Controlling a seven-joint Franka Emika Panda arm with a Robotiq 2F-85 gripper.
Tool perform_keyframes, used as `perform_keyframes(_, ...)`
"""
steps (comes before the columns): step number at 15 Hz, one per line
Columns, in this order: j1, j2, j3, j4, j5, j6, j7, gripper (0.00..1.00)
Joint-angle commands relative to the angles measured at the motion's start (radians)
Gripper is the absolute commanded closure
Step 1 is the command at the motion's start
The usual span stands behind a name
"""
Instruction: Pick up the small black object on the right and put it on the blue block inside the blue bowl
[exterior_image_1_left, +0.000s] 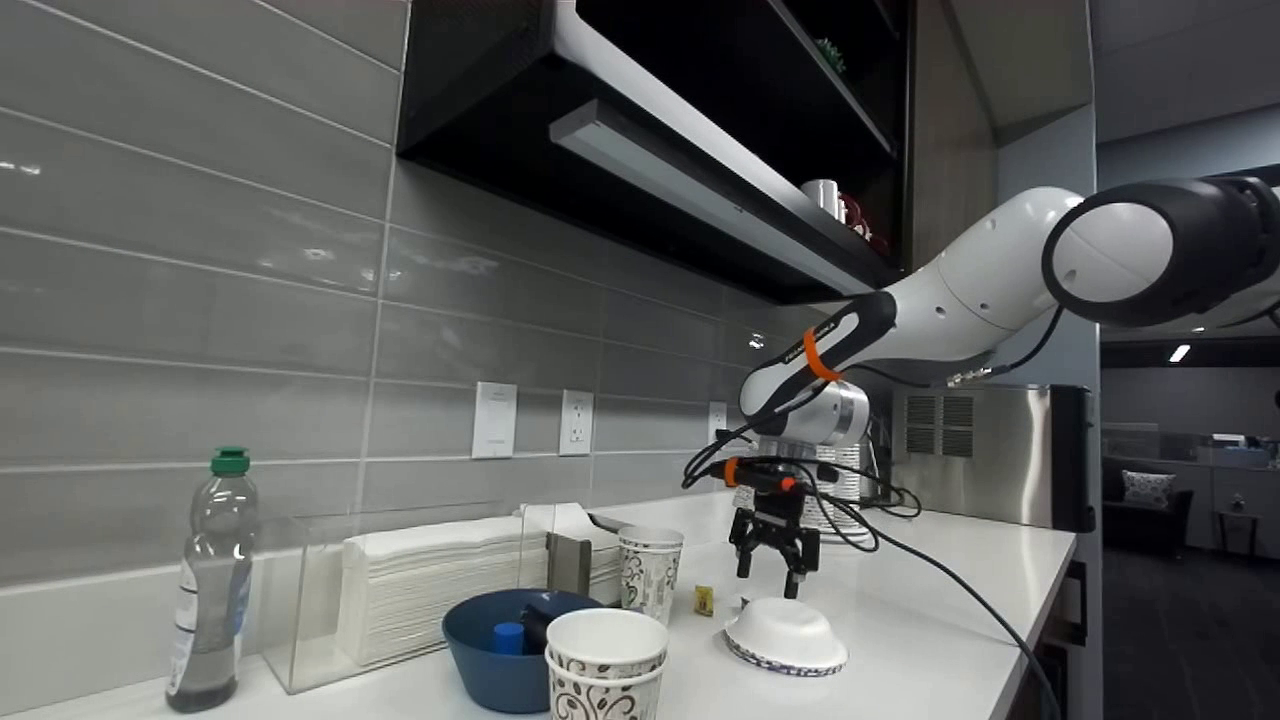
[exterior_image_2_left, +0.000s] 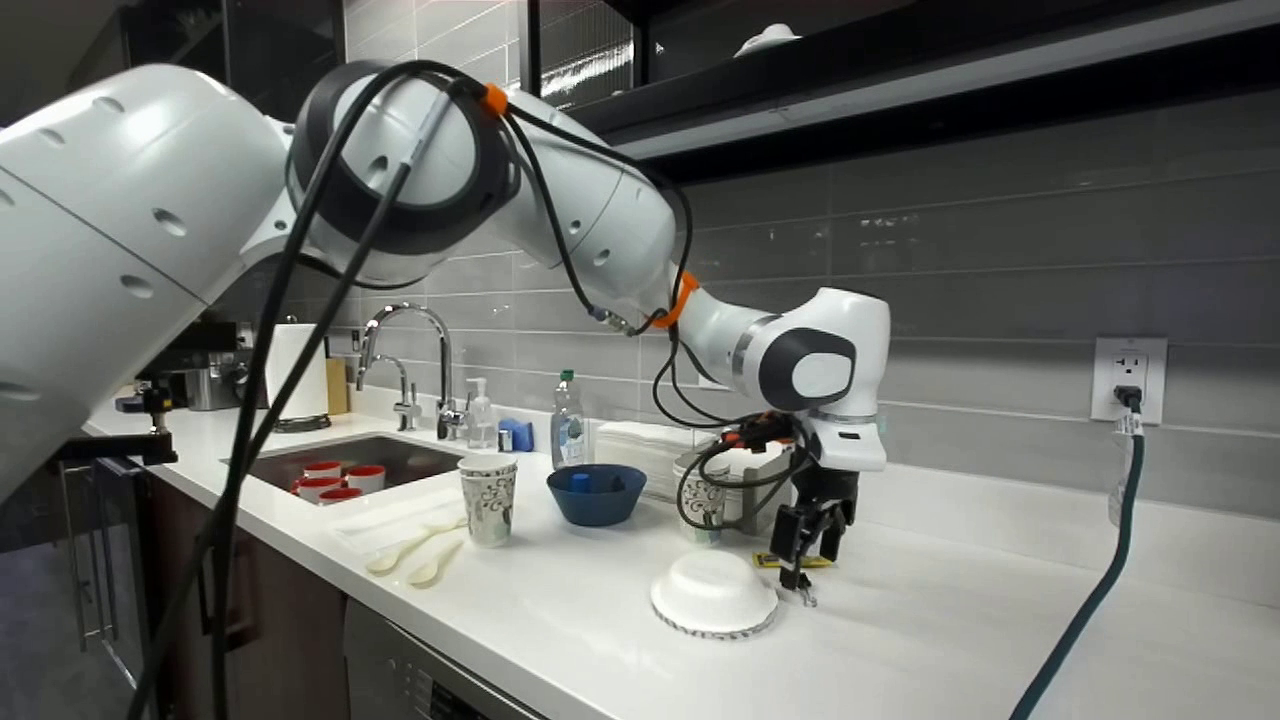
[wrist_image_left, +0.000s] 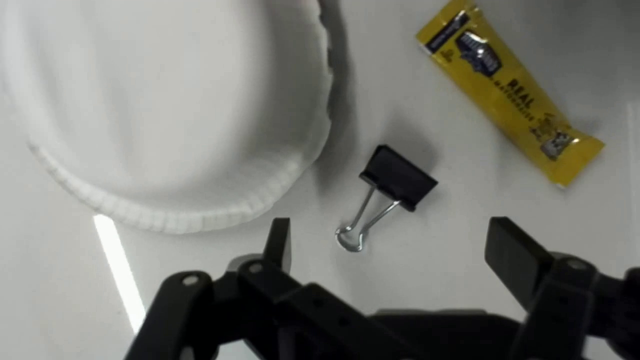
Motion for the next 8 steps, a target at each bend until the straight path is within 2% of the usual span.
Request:
perform_keyframes(1, 0.059, 0.003, -0.043, -0.057, -0.043, 0.145, 0.193, 0.0)
perform_keyframes(5, 0.108, 0.022, -0.099, -0.082, -0.144, 0.184, 0.379, 0.0)
perform_keyframes(8, 0.101, 0.027, -0.083, -0.081, -0.161, 0.165, 0.427, 0.03)
